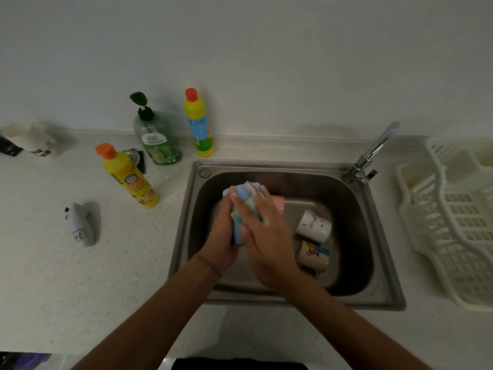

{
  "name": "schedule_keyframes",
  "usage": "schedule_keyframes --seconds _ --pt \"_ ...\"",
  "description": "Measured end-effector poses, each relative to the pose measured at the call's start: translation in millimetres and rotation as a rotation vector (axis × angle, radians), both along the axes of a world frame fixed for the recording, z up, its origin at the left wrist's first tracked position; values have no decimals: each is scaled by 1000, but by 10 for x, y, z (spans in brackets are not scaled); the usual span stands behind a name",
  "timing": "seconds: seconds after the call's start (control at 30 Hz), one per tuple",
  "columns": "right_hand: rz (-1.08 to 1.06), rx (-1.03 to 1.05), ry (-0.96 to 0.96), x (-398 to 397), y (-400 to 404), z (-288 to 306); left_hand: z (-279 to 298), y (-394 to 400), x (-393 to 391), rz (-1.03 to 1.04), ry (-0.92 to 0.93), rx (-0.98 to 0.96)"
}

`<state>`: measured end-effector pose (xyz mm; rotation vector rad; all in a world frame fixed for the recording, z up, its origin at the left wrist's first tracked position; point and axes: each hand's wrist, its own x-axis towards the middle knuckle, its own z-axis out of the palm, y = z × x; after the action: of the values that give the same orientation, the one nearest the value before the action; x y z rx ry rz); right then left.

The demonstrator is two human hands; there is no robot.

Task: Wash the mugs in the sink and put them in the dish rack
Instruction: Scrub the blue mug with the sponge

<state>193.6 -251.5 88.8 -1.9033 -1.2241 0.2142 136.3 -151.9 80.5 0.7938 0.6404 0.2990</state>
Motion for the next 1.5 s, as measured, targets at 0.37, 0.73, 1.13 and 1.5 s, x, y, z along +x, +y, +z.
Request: schedule_keyframes --seconds 0.37,0.73,1.13,1.5 --pt "-1 2 -98 -45 -23 -37 12 -22 -14 -6 43 31" --pt "-64 -52 55 27 50 -56 55 63 41 -20 87 73" --pt "-131 16 648 336 67 254 35 77 -28 -88 32 -171" --pt "-27 -51 147 44 -31 -27 -31 56 -2 -57 120 -15"
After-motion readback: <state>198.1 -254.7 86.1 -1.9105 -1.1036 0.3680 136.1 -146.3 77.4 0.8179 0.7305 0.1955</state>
